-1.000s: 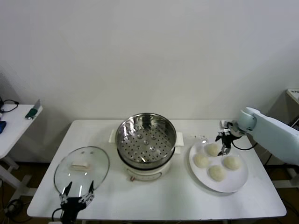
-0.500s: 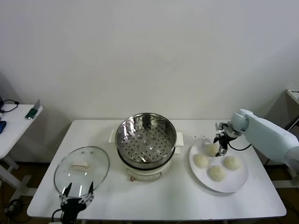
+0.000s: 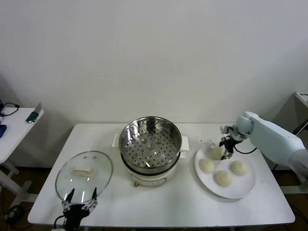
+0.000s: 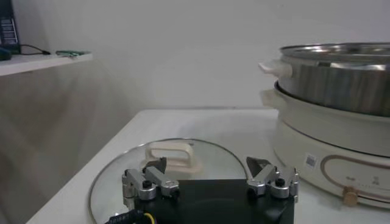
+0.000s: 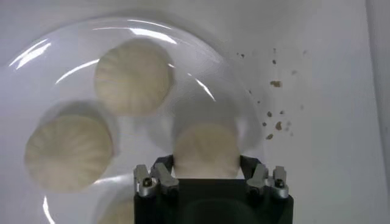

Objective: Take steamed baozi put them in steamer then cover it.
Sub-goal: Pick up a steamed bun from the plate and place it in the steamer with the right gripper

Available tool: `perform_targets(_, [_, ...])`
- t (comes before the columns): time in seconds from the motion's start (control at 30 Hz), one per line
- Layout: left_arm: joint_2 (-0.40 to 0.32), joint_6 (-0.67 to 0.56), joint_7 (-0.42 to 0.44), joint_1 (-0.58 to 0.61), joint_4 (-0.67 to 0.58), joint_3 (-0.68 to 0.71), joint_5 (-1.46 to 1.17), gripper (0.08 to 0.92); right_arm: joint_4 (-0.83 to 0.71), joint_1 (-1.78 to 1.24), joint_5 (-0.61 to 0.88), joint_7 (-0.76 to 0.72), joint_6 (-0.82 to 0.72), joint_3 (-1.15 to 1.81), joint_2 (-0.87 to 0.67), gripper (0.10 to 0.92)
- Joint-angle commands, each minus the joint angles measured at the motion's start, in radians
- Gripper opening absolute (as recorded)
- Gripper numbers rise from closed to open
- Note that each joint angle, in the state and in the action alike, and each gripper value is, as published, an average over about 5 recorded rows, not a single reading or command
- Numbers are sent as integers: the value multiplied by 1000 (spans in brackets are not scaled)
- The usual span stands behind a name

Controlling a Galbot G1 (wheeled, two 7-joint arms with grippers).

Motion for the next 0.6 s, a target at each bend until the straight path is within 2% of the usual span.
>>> perform_targets(0.03, [1, -2, 0, 1, -4, 0, 2, 823, 146, 170, 6, -23, 109, -55, -33, 709])
perform_targets(0.17, [7, -4, -1, 1, -6, 3, 4, 823, 234, 431, 98, -61, 251, -202, 5, 710])
perform_targets(0.33, [15, -11, -1, 5, -11, 3, 3, 823, 317, 685, 194, -96, 440, -319, 136, 712])
perform_targets(0.43, [18, -16, -1, 8, -14, 2, 1, 823, 374, 726, 181, -93, 531, -336, 226, 712])
perform_targets(0.6, [19, -21, -2, 8, -22, 2, -4, 823, 430, 692, 74, -68, 623, -344, 359, 712])
